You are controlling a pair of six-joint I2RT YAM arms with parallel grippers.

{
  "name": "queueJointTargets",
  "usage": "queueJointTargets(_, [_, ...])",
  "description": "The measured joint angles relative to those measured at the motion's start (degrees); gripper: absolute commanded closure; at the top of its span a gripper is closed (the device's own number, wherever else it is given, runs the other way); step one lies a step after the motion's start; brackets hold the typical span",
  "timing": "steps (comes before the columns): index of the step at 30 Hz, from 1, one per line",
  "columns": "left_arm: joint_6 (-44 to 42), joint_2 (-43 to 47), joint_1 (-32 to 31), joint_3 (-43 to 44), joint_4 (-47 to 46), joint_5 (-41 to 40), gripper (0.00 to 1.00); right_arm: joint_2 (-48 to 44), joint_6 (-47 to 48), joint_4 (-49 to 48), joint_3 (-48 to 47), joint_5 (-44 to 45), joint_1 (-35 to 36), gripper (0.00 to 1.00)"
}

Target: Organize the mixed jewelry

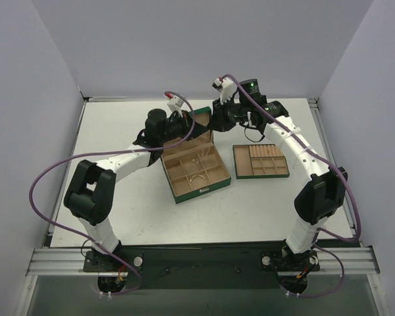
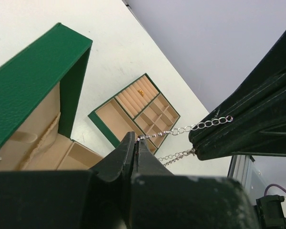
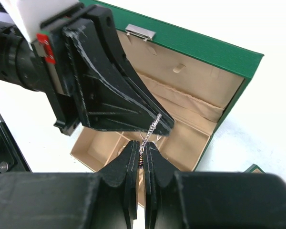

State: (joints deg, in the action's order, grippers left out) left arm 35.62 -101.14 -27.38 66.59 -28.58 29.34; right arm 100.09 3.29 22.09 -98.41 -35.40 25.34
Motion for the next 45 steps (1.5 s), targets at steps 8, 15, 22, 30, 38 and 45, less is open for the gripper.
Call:
queueJointTargets(8, [-1.6, 2.8, 0.7, -0.2, 3.2, -4.1, 1.0, 0.3, -0.1, -0.1, 0.2, 1.7, -0.6, 1.0])
queueJointTargets(15, [-3.8, 5.9, 0.9, -0.2, 10.4, -10.9, 1.0, 6.9, -1.7, -1.5, -1.6, 6.4, -0.6, 1.0])
queueJointTargets(22, [-5.5, 6.0, 0.7, 0.2, 18.9, -16.9, 1.0, 11.5, -5.7, -5.1, -2.1, 8.0, 0.2, 1.0])
queueJointTargets(30, [-5.8, 5.7, 0.7, 3.4, 22.1, -21.2, 1.0, 12.7, -10.1, -10.4, -3.6, 8.4, 0.3, 1.0])
queueJointTargets(38, [-5.7, 2.9, 0.6, 8.0, 26.0, -24.8, 1.0, 16.3, -13.3, -12.4, -5.4, 9.9, 0.1, 1.0])
queueJointTargets(45, [-4.8, -0.1, 0.4, 11.0, 30.4, -27.2, 1.0, 17.9, -15.1, -13.2, -6.4, 10.8, 0.2, 1.0])
